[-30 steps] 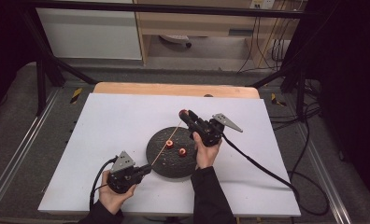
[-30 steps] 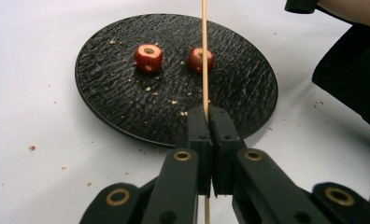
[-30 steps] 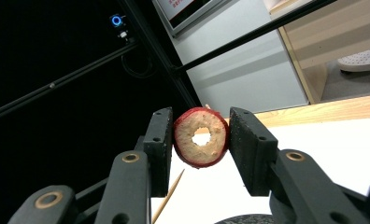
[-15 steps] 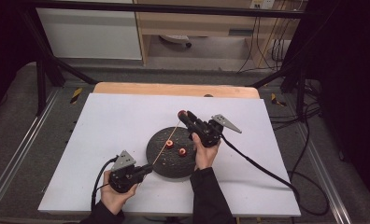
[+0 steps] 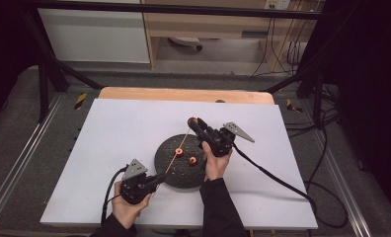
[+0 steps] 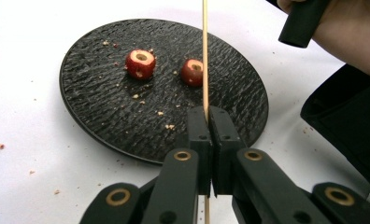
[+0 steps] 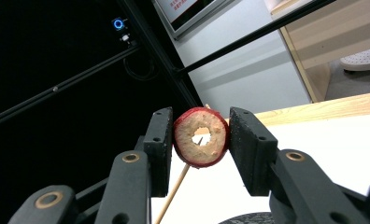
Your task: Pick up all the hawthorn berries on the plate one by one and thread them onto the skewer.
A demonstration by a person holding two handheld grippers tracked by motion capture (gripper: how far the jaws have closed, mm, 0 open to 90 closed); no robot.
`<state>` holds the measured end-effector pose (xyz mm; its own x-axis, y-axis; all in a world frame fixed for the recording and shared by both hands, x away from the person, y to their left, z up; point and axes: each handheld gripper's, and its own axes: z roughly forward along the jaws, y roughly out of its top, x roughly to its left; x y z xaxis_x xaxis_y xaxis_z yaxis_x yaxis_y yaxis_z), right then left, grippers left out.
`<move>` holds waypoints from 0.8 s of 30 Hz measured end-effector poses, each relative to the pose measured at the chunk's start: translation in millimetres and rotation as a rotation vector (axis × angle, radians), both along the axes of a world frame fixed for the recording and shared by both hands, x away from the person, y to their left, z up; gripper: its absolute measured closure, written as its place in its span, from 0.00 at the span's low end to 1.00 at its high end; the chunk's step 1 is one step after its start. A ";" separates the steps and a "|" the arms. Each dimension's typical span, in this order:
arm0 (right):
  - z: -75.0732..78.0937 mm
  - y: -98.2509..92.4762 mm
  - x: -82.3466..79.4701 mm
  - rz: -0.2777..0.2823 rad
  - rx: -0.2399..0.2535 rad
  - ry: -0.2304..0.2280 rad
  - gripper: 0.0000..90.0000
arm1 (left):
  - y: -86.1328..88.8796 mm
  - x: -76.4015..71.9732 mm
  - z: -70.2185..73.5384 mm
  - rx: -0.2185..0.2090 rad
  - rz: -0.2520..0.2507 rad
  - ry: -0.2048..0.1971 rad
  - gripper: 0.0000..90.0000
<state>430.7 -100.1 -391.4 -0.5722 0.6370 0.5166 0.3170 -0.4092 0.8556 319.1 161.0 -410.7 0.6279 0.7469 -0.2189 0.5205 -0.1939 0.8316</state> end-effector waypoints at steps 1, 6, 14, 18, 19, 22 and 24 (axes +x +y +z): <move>0.0 0.0 -0.1 0.000 0.001 0.001 0.68 | -0.7 -0.7 0.2 0.000 0.005 -0.004 0.98; 1.0 0.4 -0.7 -0.010 0.025 0.002 0.69 | -1.1 -1.7 2.4 -0.026 0.024 -0.001 0.98; 1.6 -0.1 0.4 -0.036 0.038 -0.018 0.69 | -10.8 -2.9 2.5 -0.027 0.043 0.023 0.98; -0.5 1.5 0.3 -0.031 0.037 -0.017 0.69 | -14.9 -1.3 4.9 -0.047 0.045 0.032 0.98; -2.2 2.6 0.1 -0.028 0.037 -0.013 0.69 | -16.0 -0.9 5.5 -0.047 0.043 0.034 0.98; -4.4 3.6 -0.9 -0.026 0.043 -0.010 0.69 | -19.4 1.6 7.2 -0.047 0.048 0.036 0.98; -4.2 3.5 -1.6 -0.019 0.041 -0.008 0.69 | -20.4 4.4 8.6 -0.055 0.056 0.036 0.98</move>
<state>429.1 -96.7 -395.6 -0.5644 0.6261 0.5380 0.3017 -0.4502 0.8404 323.5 140.6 -402.1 0.5768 0.7665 -0.2824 0.5588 -0.1181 0.8208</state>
